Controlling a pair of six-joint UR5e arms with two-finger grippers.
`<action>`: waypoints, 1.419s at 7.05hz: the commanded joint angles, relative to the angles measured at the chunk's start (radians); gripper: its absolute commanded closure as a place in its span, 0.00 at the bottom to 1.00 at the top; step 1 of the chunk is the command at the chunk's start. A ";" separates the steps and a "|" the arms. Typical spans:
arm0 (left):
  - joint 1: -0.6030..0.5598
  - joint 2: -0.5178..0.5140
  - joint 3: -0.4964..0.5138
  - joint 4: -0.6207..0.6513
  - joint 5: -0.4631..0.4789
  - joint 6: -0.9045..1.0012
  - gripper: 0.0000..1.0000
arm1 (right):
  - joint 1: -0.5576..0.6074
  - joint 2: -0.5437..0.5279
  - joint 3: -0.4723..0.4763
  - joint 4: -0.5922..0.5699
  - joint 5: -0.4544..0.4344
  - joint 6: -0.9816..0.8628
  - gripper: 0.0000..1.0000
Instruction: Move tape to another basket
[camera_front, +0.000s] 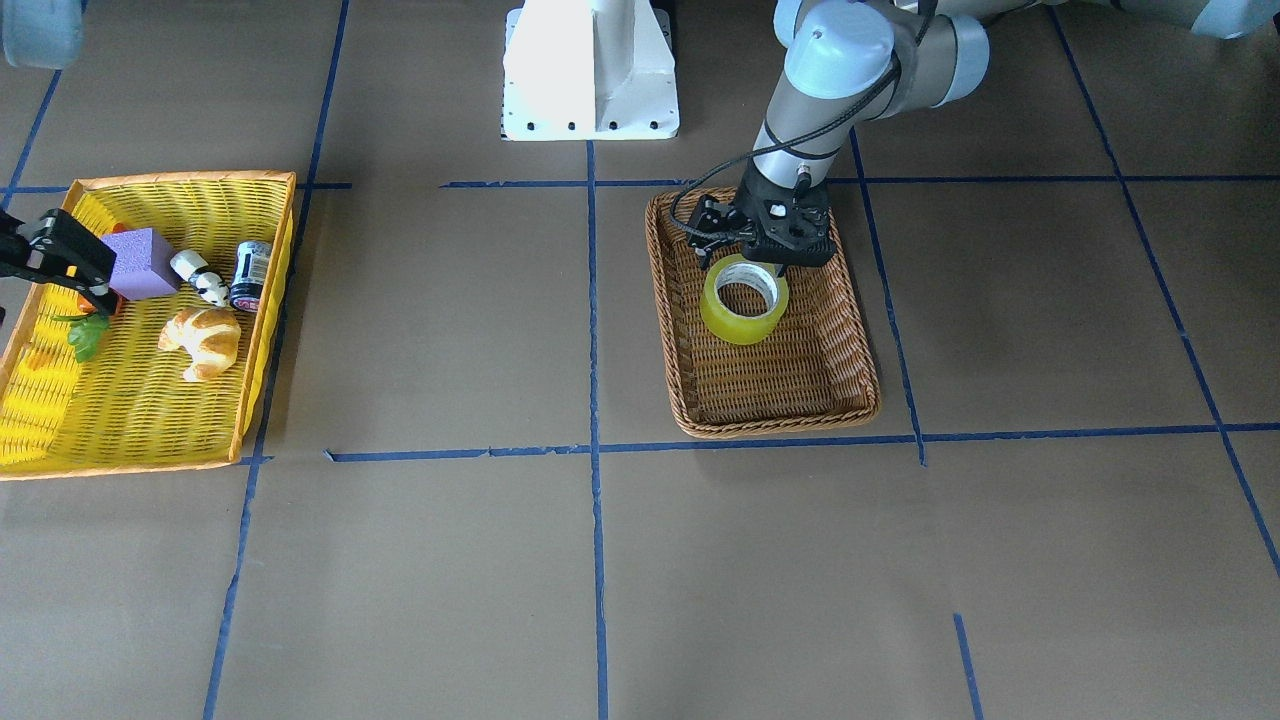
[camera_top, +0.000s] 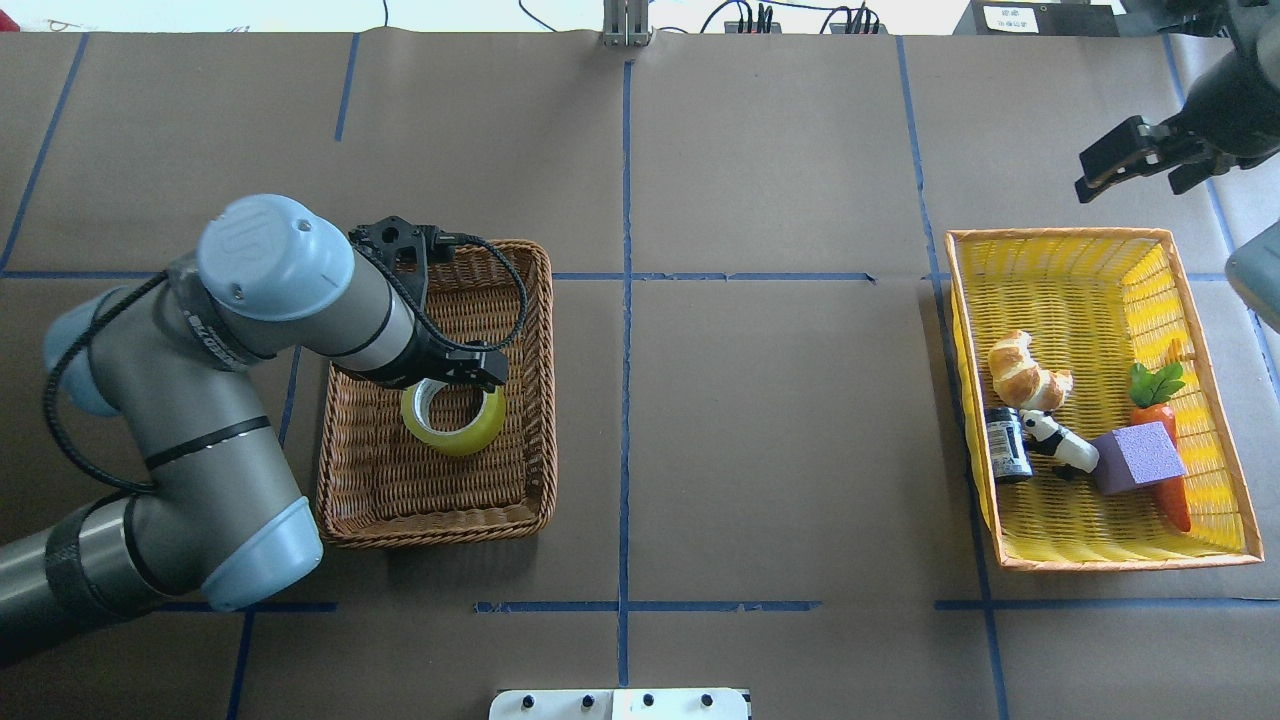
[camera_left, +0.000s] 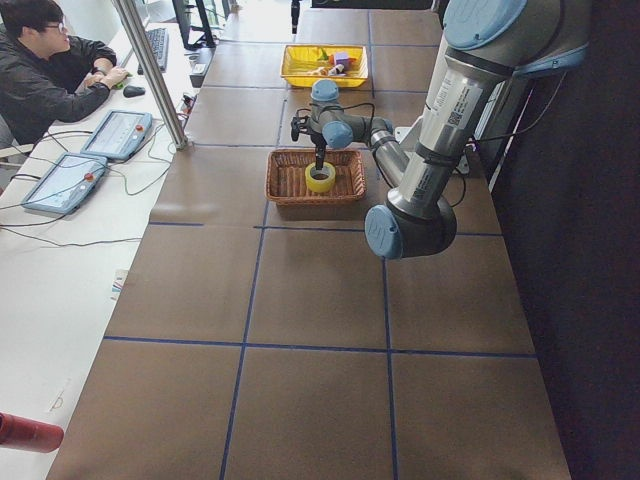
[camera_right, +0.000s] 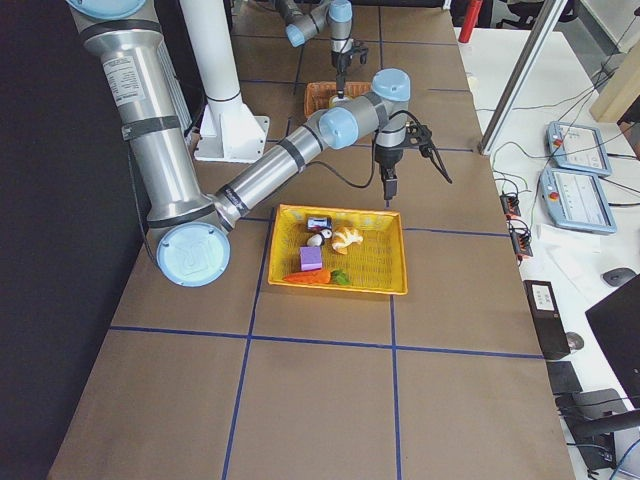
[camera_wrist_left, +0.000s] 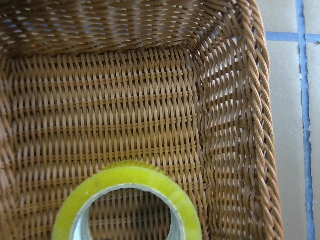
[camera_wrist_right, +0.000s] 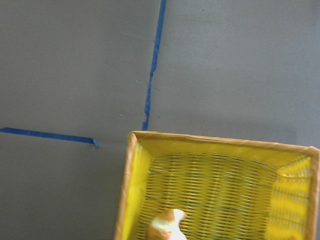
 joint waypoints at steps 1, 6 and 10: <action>-0.159 0.017 -0.124 0.197 -0.114 0.212 0.00 | 0.122 -0.171 -0.005 0.008 0.057 -0.241 0.00; -0.570 0.259 -0.081 0.199 -0.368 0.654 0.00 | 0.351 -0.313 -0.195 0.008 0.149 -0.647 0.00; -0.797 0.444 0.044 0.170 -0.442 1.004 0.00 | 0.369 -0.304 -0.301 0.206 0.154 -0.568 0.00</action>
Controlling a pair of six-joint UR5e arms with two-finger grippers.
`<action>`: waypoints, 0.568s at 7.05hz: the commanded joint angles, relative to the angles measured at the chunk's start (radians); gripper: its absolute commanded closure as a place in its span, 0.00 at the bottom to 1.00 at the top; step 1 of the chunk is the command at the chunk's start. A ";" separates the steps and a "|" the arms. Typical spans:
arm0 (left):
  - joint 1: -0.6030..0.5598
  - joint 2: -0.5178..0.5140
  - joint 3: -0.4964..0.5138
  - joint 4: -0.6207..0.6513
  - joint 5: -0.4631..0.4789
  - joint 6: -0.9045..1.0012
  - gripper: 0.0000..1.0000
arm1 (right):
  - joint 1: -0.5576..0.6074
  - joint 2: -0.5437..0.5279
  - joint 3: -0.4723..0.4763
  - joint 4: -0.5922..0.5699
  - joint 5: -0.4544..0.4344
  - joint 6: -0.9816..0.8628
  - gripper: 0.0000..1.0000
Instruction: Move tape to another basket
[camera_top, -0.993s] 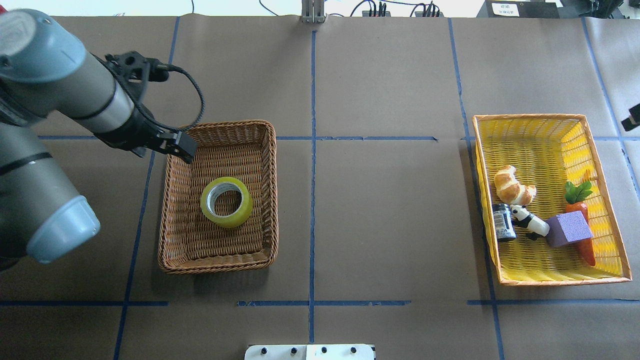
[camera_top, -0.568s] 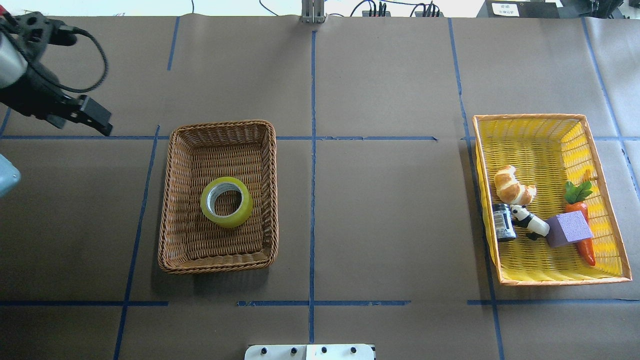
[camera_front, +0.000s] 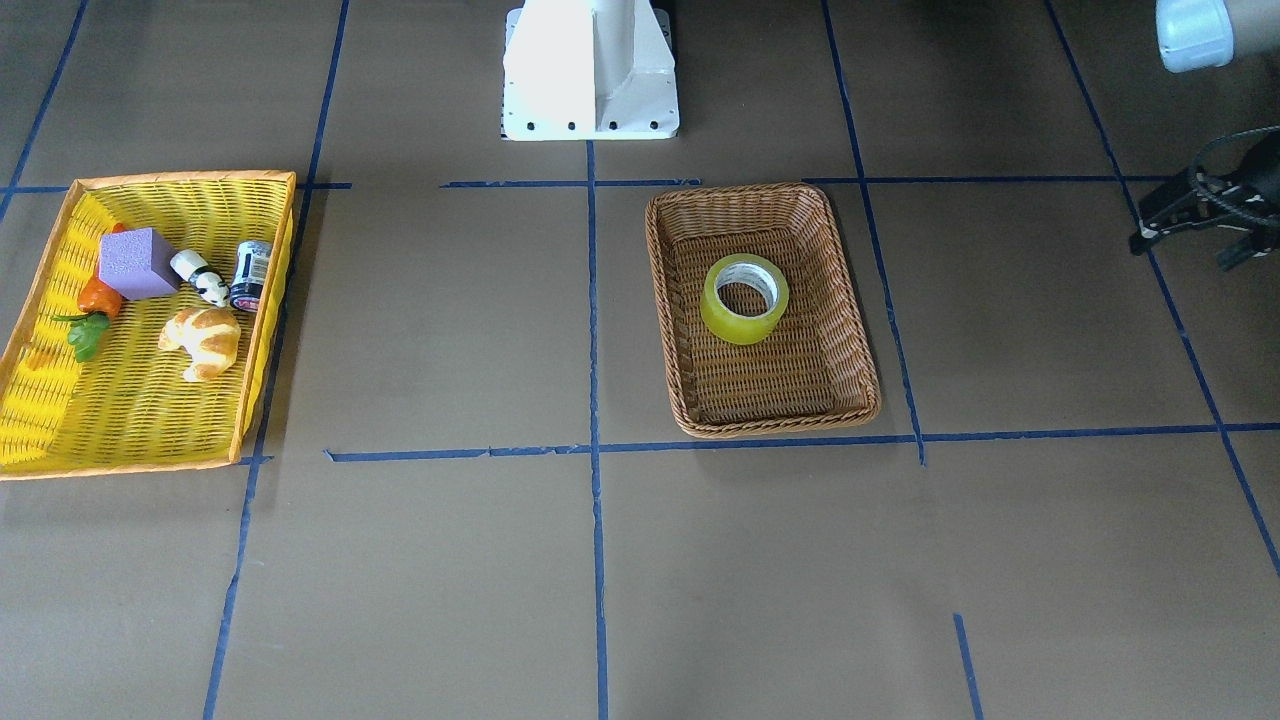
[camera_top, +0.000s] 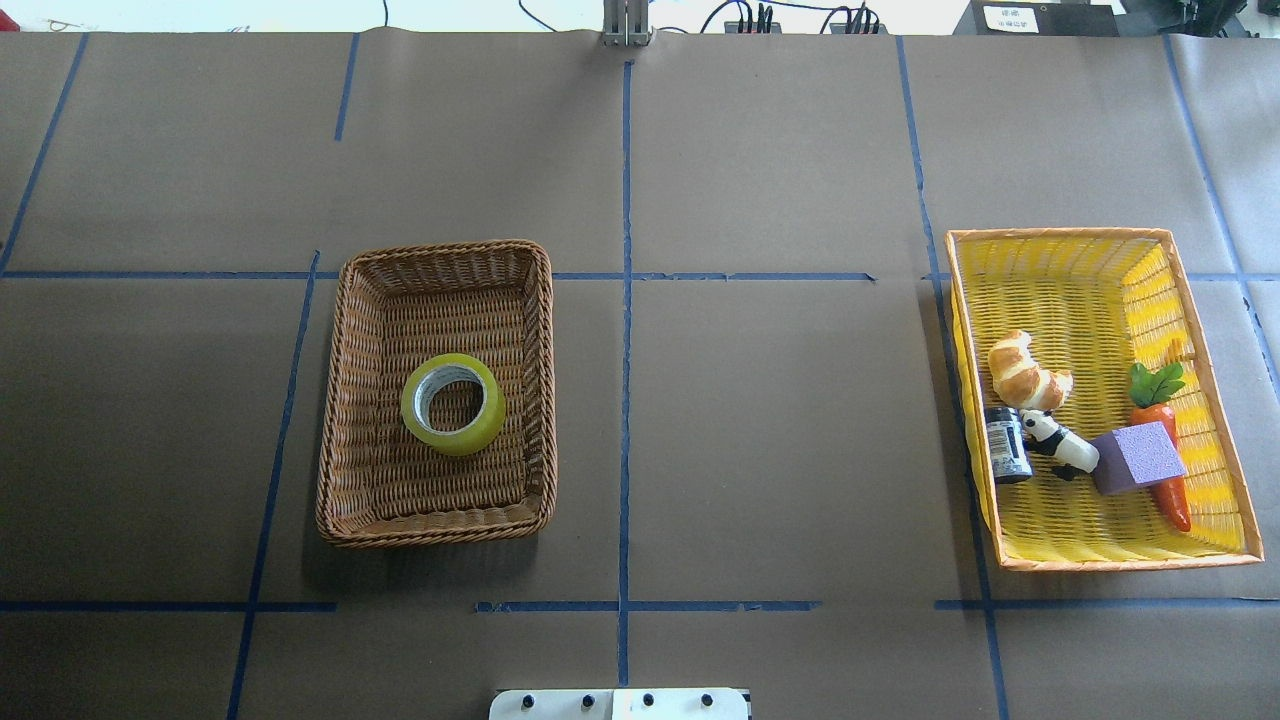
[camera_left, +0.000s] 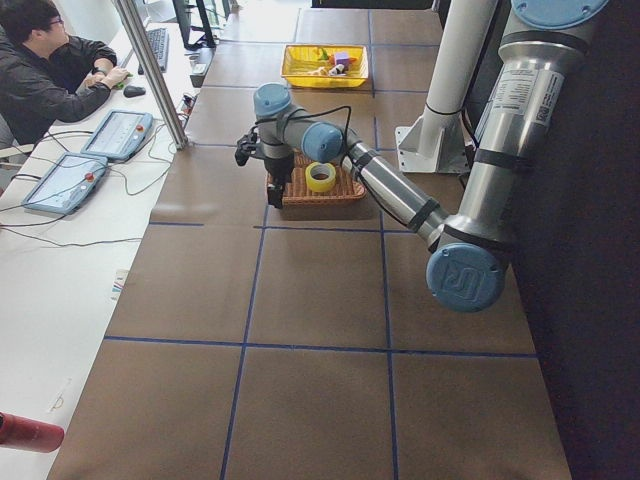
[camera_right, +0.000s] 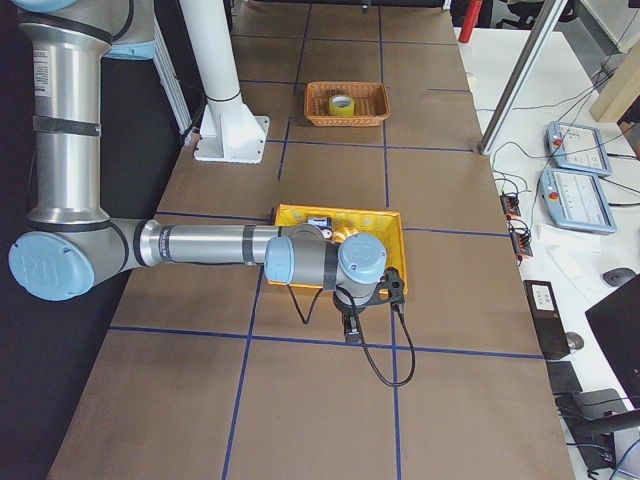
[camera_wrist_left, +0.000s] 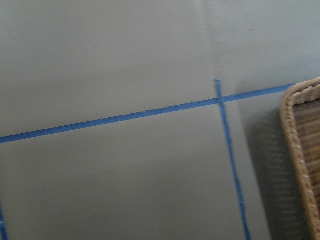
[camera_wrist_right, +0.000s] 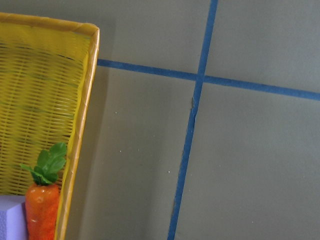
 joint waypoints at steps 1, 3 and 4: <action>-0.108 0.056 0.077 -0.013 -0.001 0.170 0.00 | 0.000 0.006 0.000 0.091 -0.027 0.036 0.00; -0.196 0.054 0.193 -0.013 -0.006 0.263 0.00 | 0.000 -0.008 -0.008 0.111 -0.028 0.088 0.00; -0.213 0.056 0.217 -0.011 -0.001 0.263 0.00 | 0.000 -0.006 -0.019 0.111 -0.025 0.146 0.00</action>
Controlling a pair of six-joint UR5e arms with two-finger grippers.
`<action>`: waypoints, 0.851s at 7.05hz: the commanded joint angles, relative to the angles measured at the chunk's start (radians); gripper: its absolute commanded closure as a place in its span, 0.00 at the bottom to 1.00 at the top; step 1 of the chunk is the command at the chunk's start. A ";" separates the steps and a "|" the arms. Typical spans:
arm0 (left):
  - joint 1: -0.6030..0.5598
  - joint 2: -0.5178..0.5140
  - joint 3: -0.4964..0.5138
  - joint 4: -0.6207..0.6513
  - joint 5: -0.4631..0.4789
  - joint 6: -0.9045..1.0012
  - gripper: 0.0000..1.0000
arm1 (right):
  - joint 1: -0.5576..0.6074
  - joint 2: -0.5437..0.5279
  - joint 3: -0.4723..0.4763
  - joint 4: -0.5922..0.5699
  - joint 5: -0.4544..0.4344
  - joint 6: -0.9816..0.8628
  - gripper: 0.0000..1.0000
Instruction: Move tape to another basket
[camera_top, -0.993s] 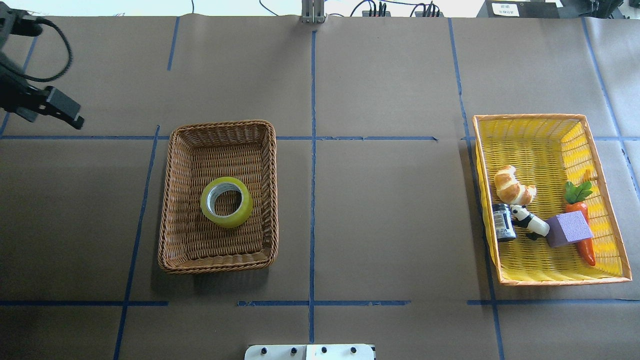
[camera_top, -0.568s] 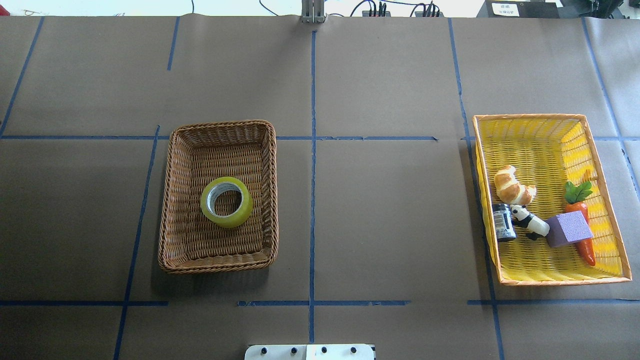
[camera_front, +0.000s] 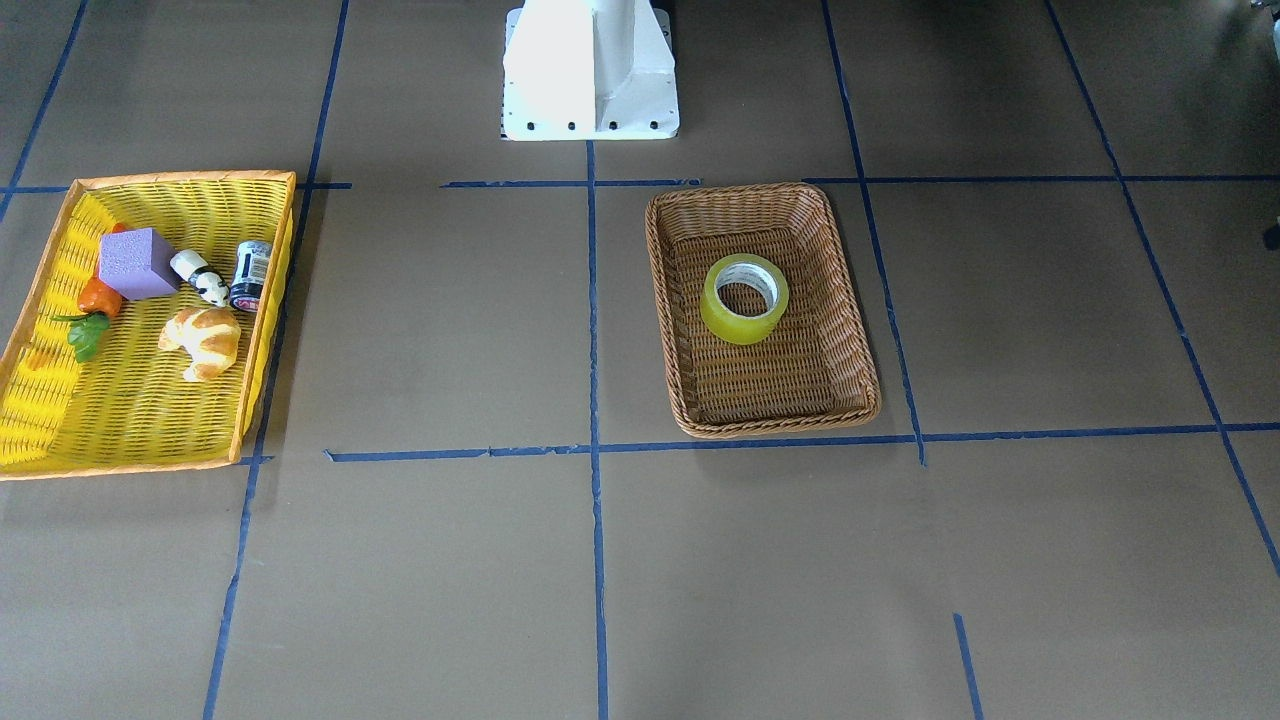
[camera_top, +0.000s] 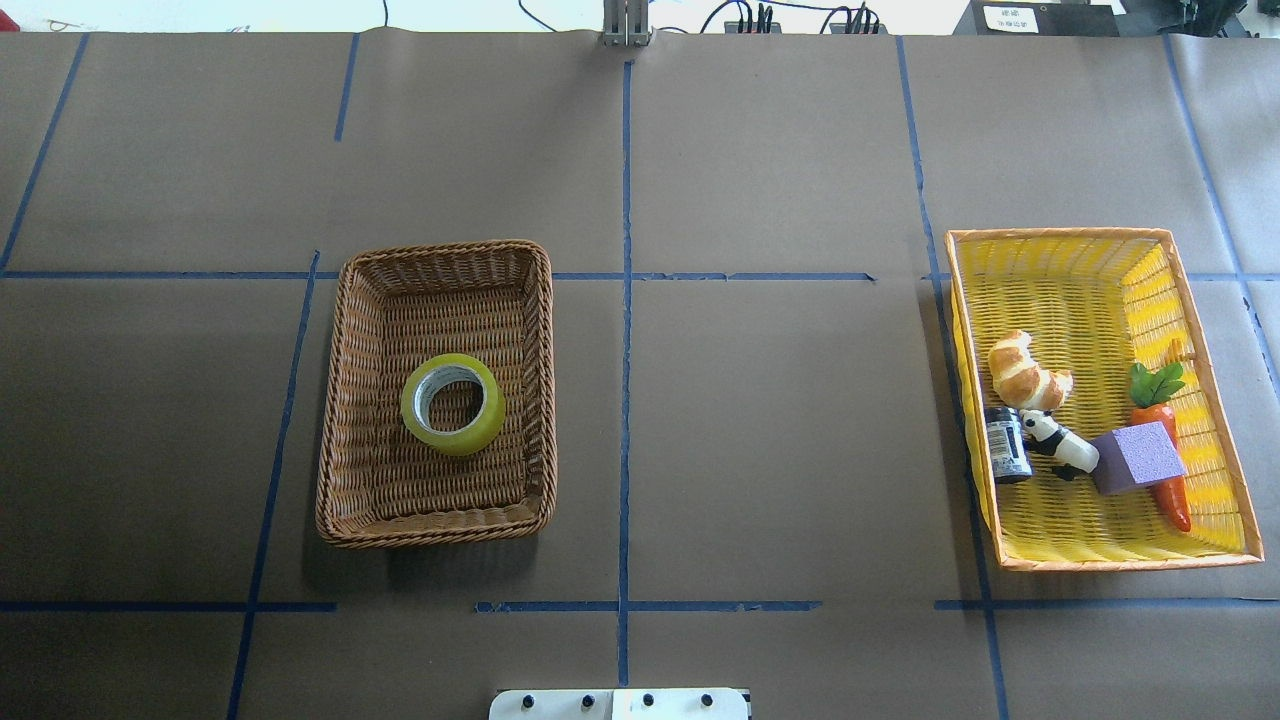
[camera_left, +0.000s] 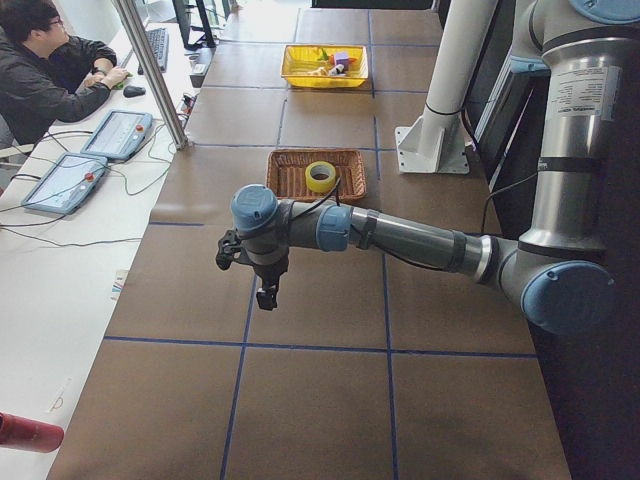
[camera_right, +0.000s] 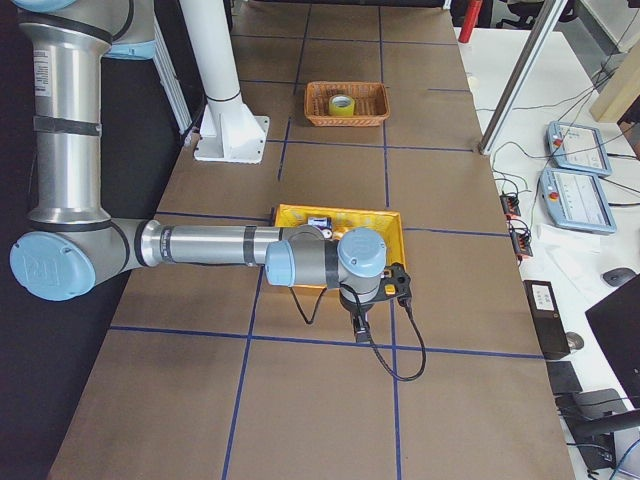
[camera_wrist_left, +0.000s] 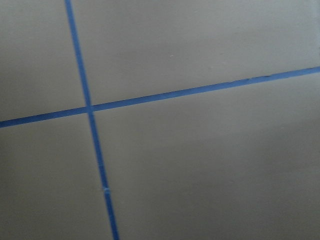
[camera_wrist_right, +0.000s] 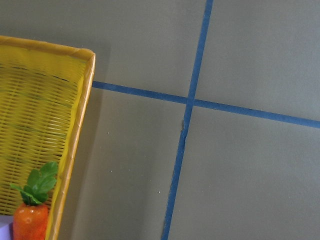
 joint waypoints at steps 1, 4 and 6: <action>-0.066 0.003 0.087 -0.002 0.001 0.019 0.00 | 0.000 0.000 -0.011 0.004 0.003 0.061 0.00; -0.070 0.038 0.124 -0.041 0.008 0.017 0.00 | 0.000 0.000 -0.018 0.006 0.005 0.058 0.00; -0.070 0.049 0.170 -0.111 0.010 0.017 0.00 | 0.000 0.006 -0.018 0.007 0.003 0.055 0.00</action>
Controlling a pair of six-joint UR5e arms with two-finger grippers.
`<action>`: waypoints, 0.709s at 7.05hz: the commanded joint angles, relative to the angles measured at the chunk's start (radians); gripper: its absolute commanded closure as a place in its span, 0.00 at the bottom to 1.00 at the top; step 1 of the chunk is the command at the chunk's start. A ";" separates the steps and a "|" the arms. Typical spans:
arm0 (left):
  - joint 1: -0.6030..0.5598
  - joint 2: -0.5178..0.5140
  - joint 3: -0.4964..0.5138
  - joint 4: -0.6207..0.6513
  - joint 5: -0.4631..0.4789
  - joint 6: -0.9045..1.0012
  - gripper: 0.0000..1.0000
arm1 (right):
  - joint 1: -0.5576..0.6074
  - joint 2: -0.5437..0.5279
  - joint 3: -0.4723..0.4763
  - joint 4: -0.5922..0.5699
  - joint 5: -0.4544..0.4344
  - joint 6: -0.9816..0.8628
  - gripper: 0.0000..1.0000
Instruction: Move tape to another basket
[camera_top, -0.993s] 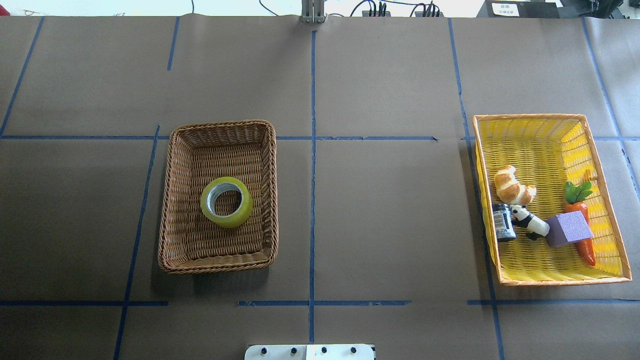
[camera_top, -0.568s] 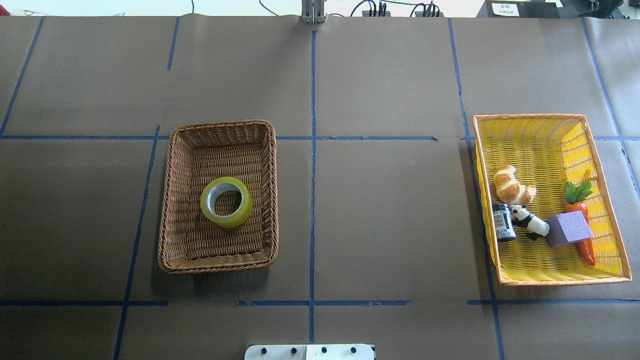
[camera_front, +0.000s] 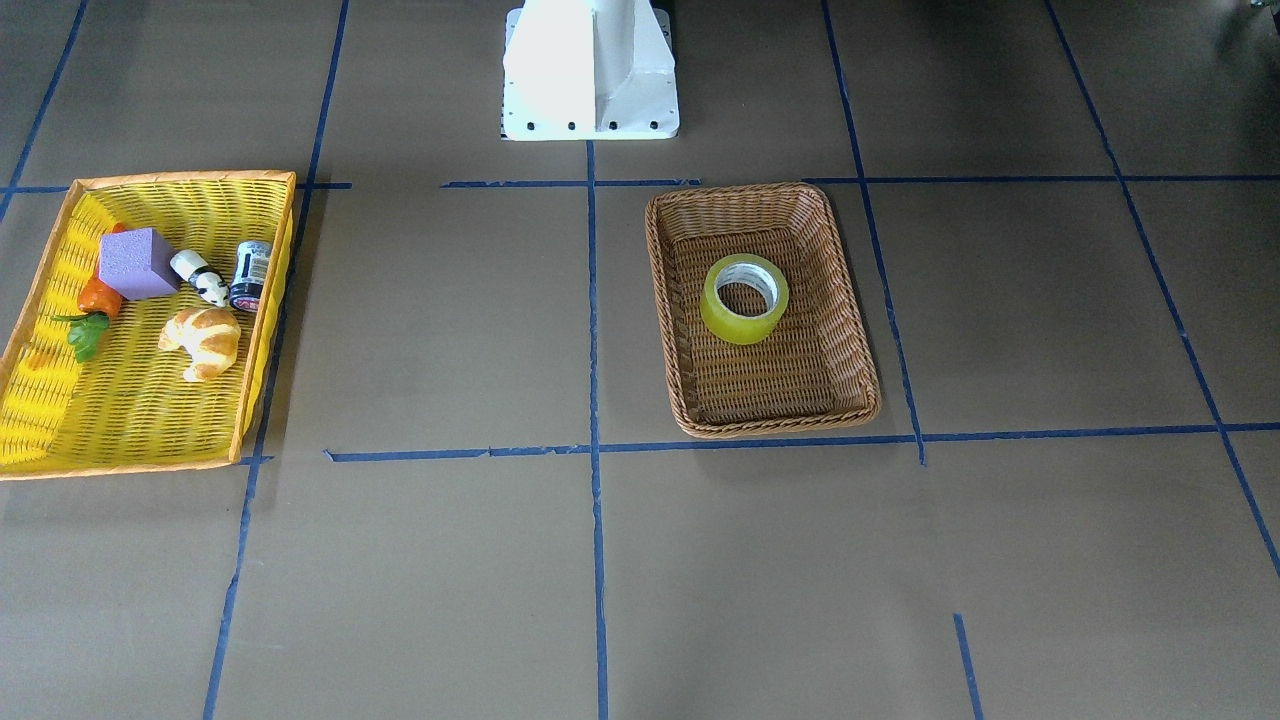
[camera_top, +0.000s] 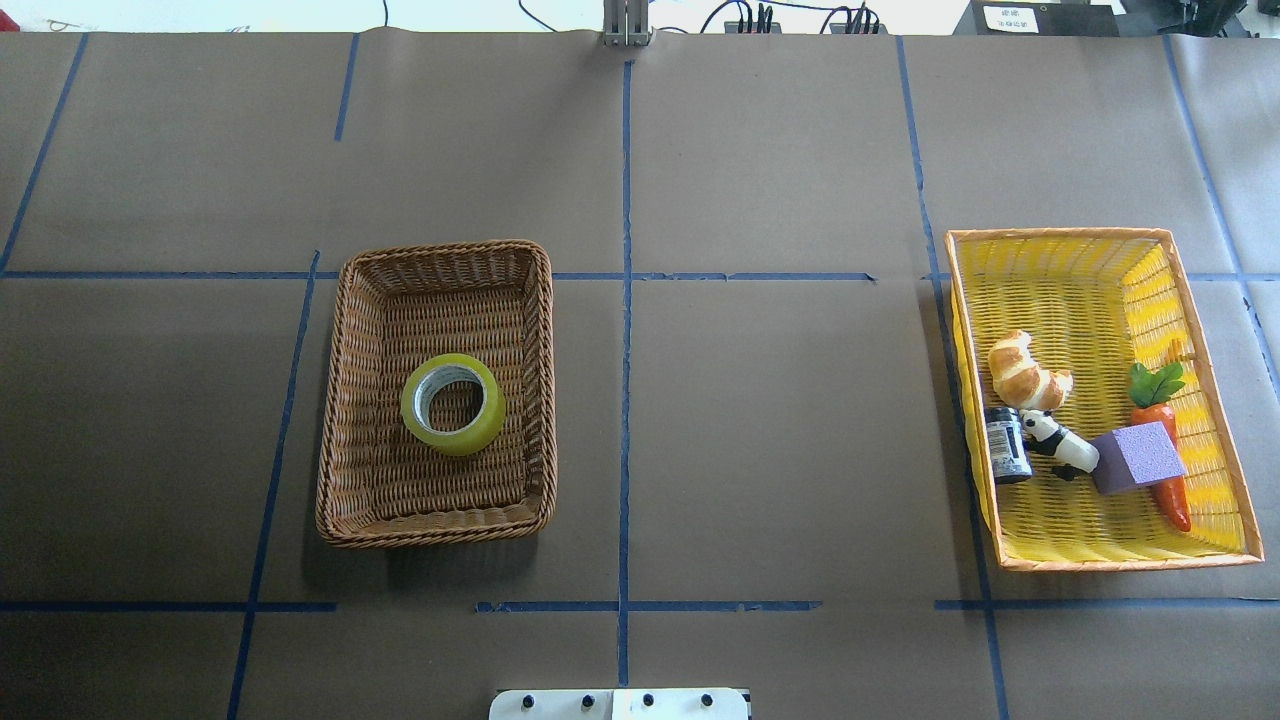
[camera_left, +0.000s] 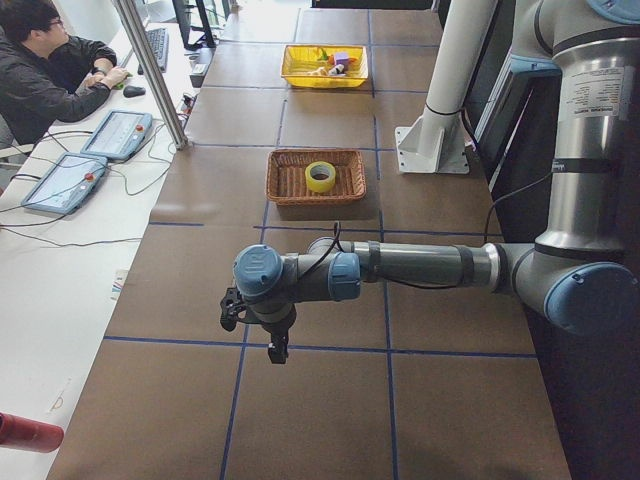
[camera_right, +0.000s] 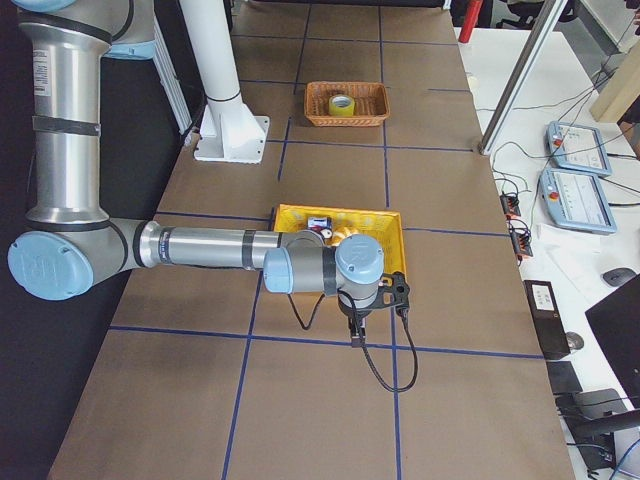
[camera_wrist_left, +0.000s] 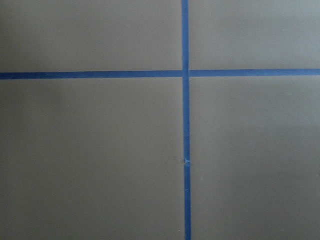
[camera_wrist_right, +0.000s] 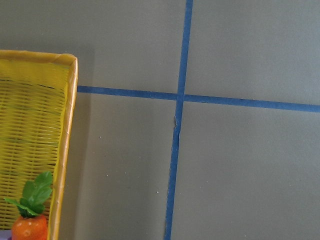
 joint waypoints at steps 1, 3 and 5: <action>0.000 0.013 0.026 -0.044 0.002 0.001 0.00 | 0.000 0.004 0.000 0.001 -0.002 0.003 0.00; -0.002 0.007 0.010 -0.041 0.003 -0.002 0.00 | 0.000 0.003 -0.025 0.001 0.000 0.003 0.00; -0.002 0.002 0.007 -0.036 0.003 -0.002 0.00 | 0.000 0.006 -0.037 0.002 -0.005 -0.011 0.00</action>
